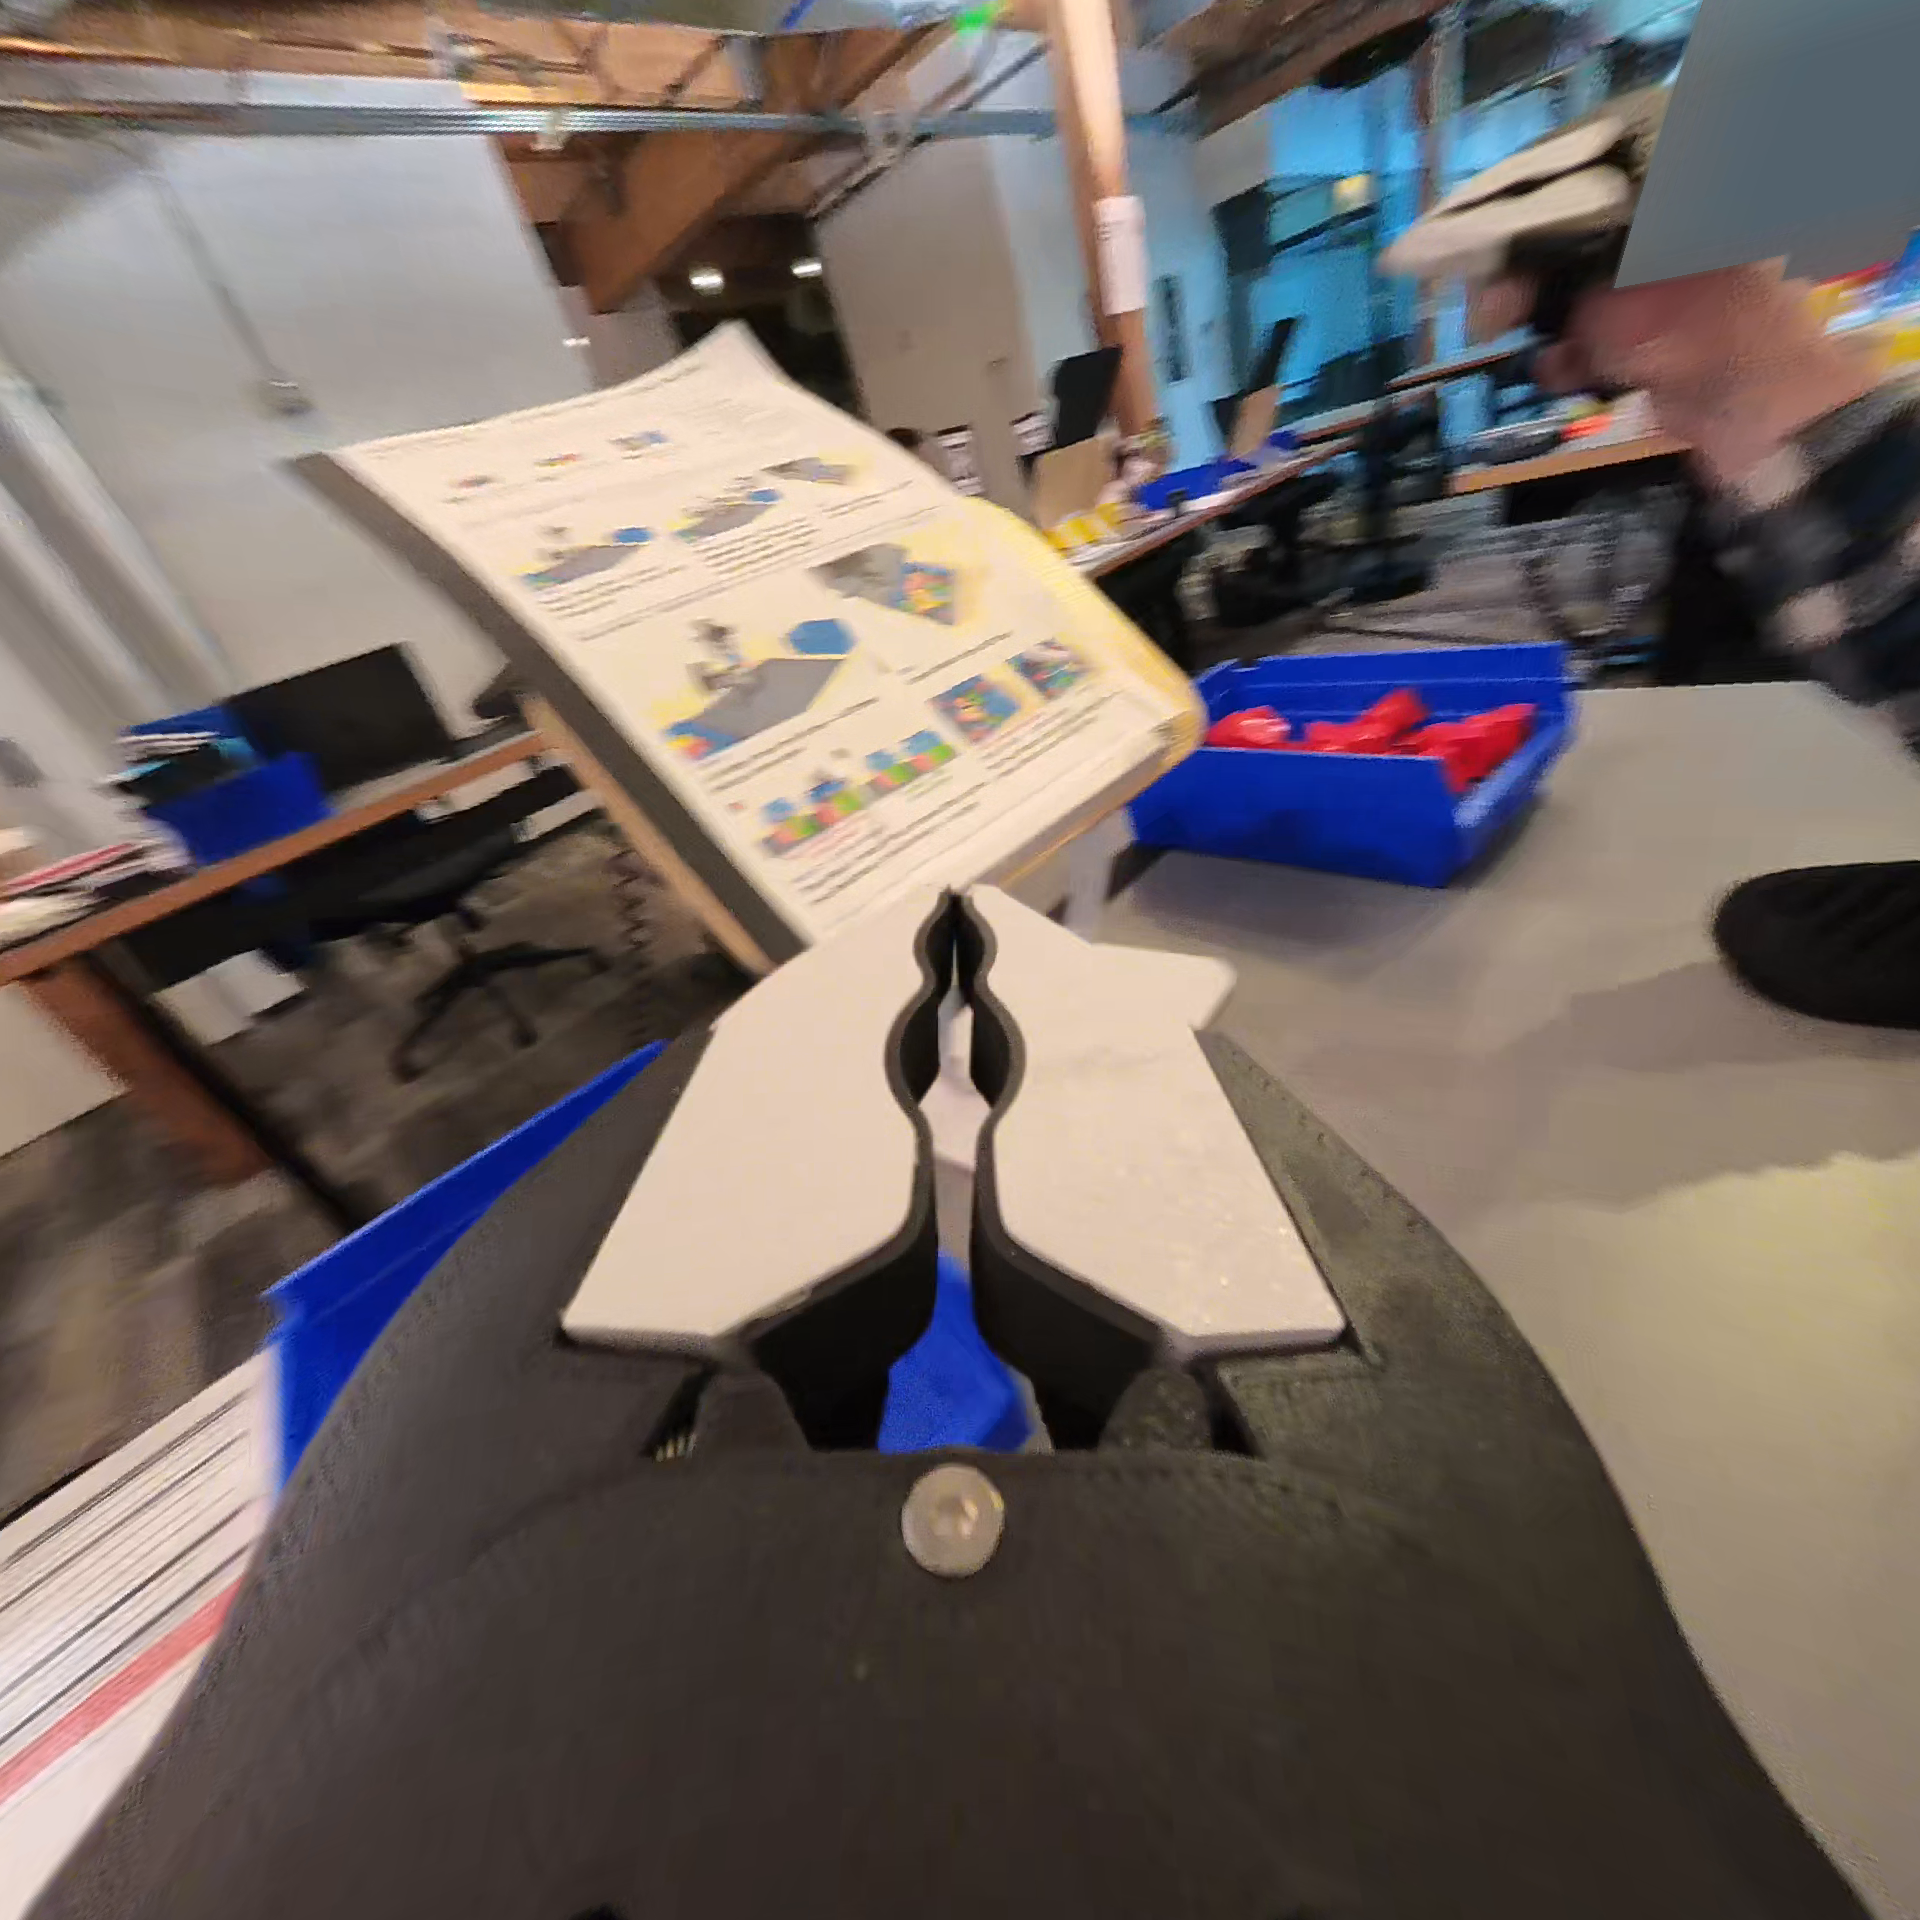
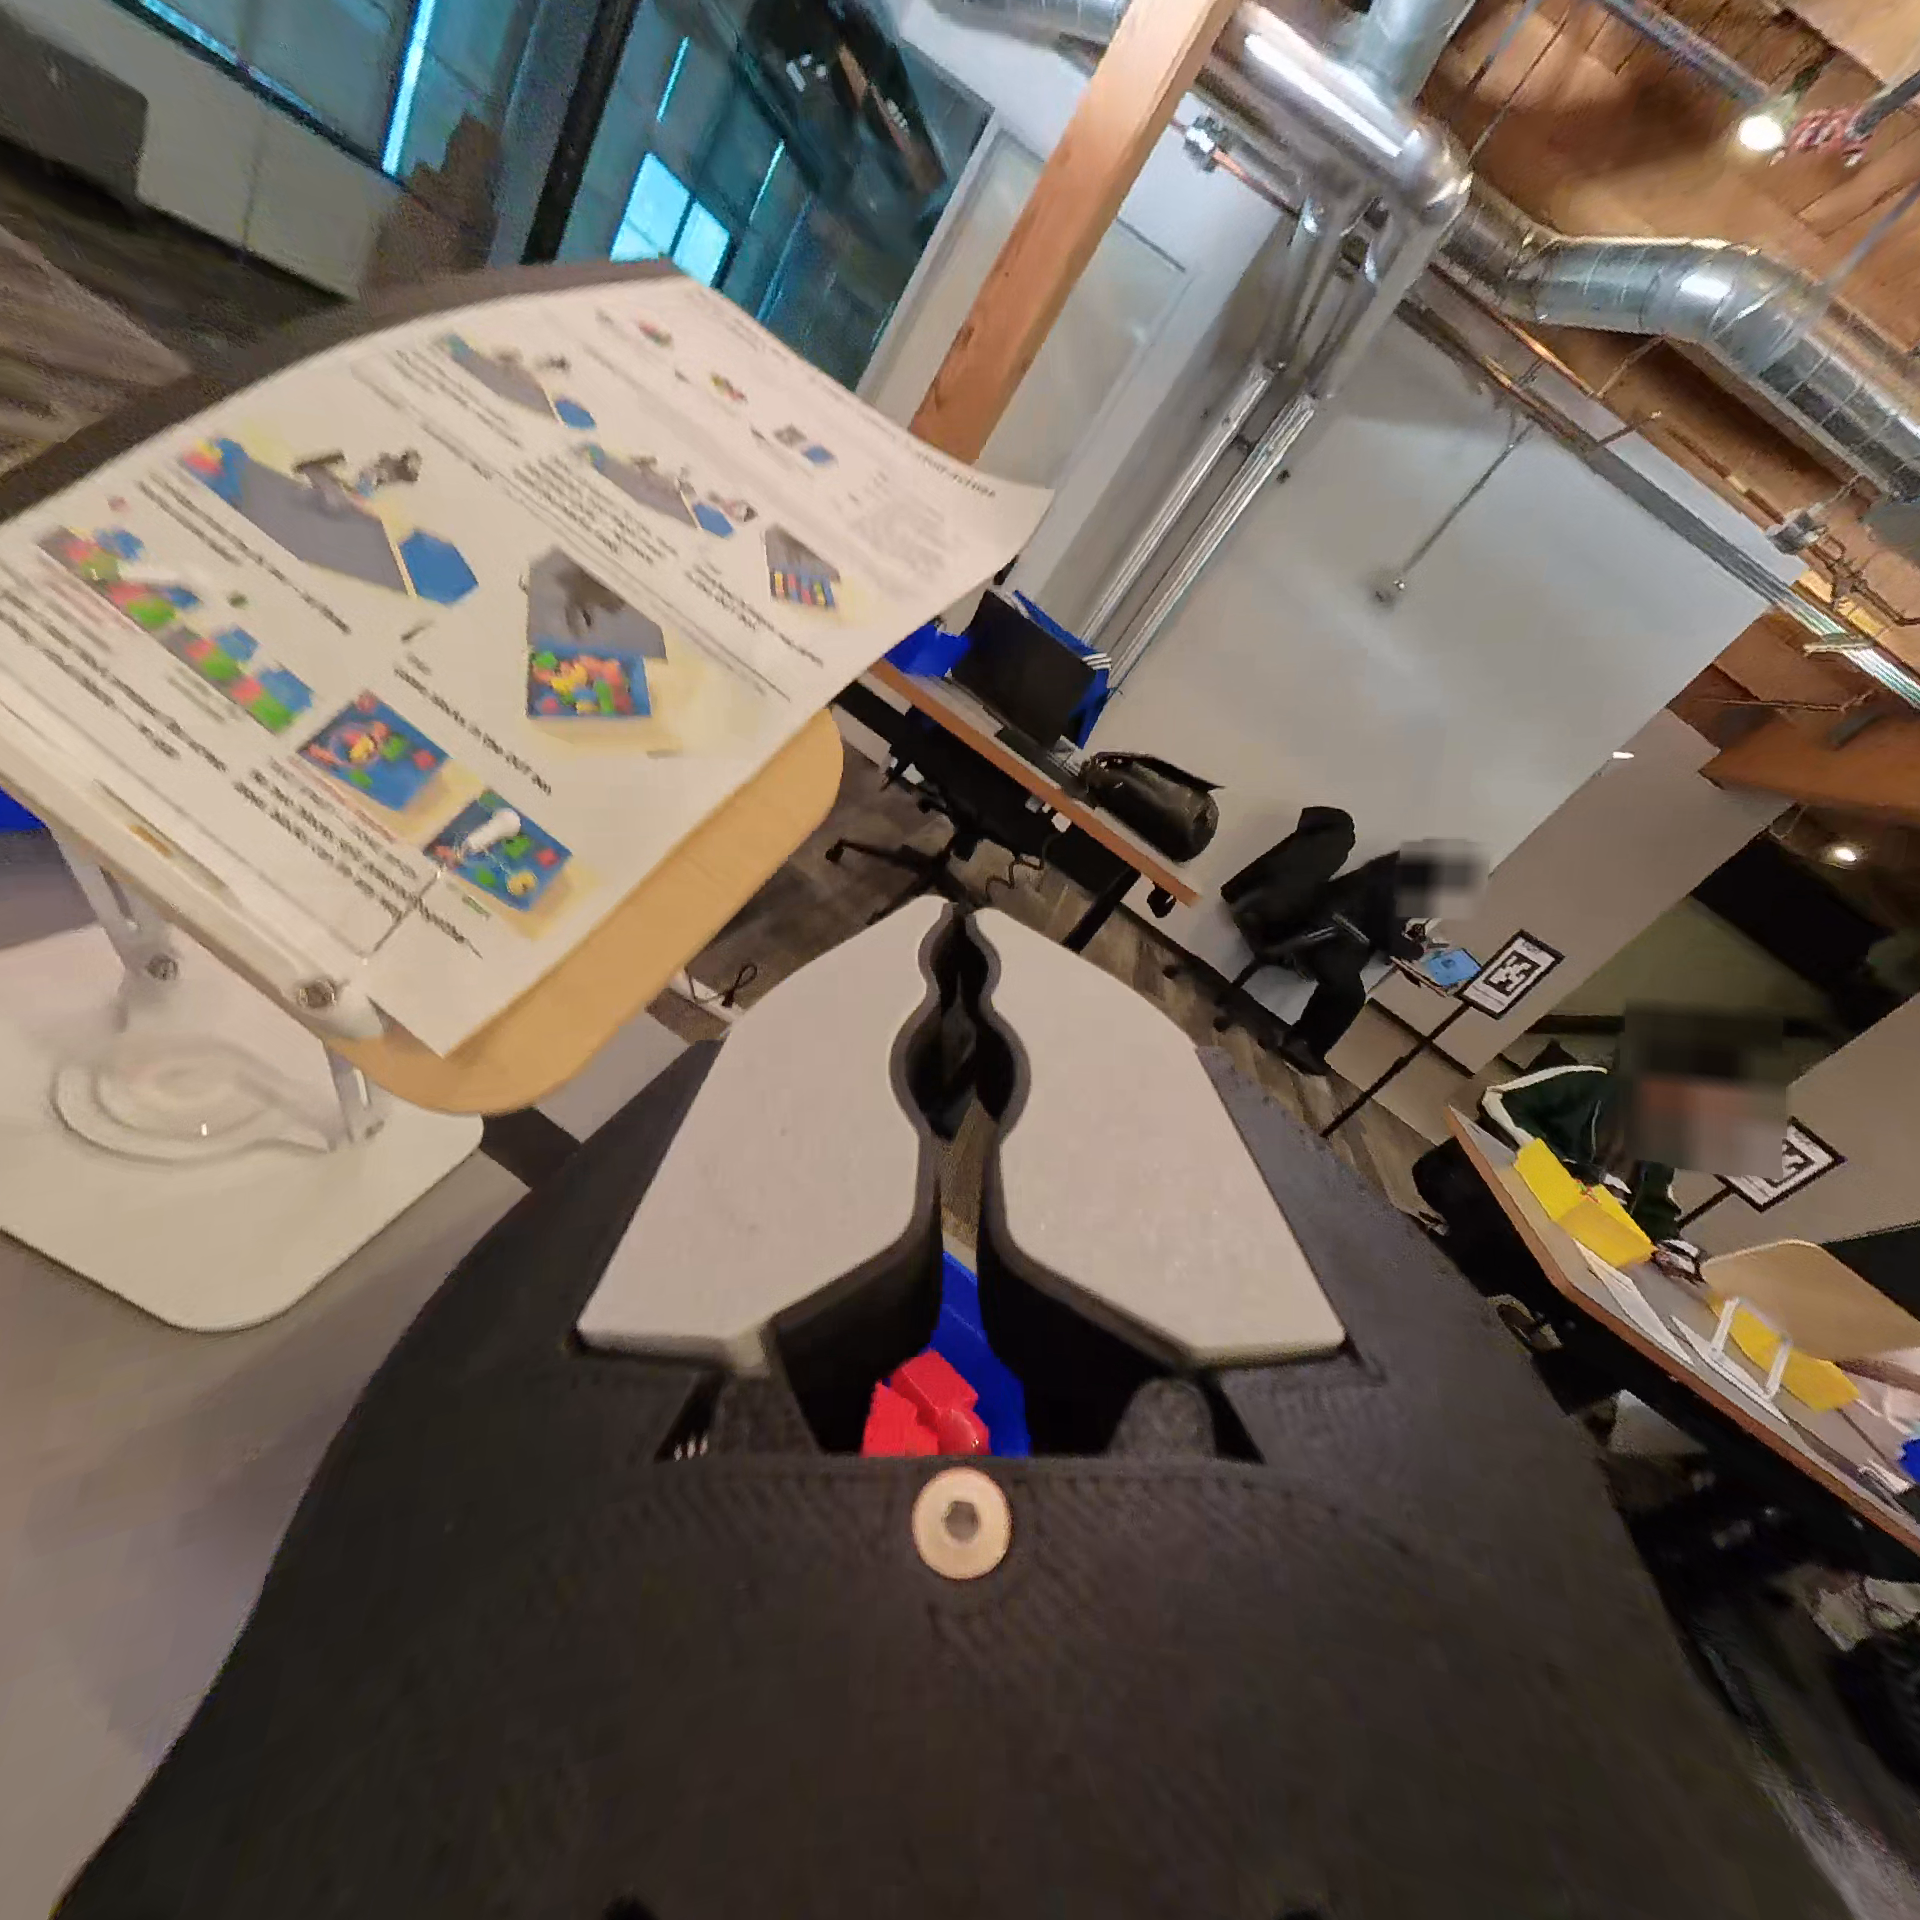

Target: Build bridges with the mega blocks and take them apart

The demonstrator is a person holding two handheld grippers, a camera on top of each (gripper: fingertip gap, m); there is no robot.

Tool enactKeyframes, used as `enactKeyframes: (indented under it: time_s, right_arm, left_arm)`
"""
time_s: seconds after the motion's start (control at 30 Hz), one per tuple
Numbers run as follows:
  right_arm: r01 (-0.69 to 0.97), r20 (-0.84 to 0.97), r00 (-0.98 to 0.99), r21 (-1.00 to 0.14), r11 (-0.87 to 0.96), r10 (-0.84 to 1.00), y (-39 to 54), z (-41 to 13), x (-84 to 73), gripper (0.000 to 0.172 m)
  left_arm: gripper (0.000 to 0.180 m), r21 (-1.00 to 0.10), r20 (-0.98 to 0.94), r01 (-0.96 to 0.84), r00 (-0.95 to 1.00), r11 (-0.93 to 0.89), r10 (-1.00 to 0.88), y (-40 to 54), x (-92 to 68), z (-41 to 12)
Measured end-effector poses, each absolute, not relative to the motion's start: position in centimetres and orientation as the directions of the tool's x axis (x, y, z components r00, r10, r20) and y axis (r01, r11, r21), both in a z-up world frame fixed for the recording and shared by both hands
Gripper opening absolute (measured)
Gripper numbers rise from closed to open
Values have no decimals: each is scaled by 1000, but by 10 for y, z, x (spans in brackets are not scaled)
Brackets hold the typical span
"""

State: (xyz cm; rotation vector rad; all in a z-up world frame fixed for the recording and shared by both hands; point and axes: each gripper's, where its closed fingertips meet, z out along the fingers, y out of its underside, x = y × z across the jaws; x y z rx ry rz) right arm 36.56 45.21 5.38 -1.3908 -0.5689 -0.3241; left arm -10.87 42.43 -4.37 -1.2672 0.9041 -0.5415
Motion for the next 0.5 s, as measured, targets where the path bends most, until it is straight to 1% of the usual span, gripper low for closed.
enactKeyframes:
  time_s: [0.07,0.1,0.13,0.17,0.2,0.23,0.3,0.33,0.4,0.47,0.5]
  right_arm:
    - [525,539,834,-840,134,115,455,53,365,2]
    - [525,532,837,-847,87,124,460,47,370,8]
    - [523,524,844,-851,37,115,464,41,378,16]
    - [522,518,849,-853,-16,102,467,34,388,27]
    - [523,514,851,-849,-78,109,468,23,397,30]
    - [514,500,857,-847,-134,126,468,11,406,32]
    - [460,449,888,-873,-163,100,463,-3,426,36]
    - [425,414,905,-888,-175,101,458,-12,434,38]
    - [332,322,943,-907,-259,81,449,-39,455,50]
    - [263,273,962,-907,-328,16,440,-70,479,60]
    - [213,230,973,-909,-359,-3,437,-87,488,64]
  left_arm:
    - [0,-962,-265,-120,622,245,-736,433,-133,-39]
    - [0,-965,-257,-127,650,231,-716,439,-145,-39]
    - [6,-963,-265,-160,691,216,-672,449,-159,-41]
    - [23,-957,-289,-207,736,203,-612,460,-175,-45]
    - [37,-953,-301,-233,785,192,-541,471,-194,-47]
    - [37,-955,-296,-234,813,185,-502,478,-208,-50]
    - [39,-963,-268,-231,836,136,-480,490,-230,-62]
    - [45,-969,-247,-218,860,115,-446,496,-243,-67]
    - [47,-977,-211,-200,876,73,-433,505,-259,-81]
    - [64,-979,-170,-202,900,-38,-400,519,-278,-106]
    - [64,-978,-144,-192,907,-84,-396,526,-284,-119]
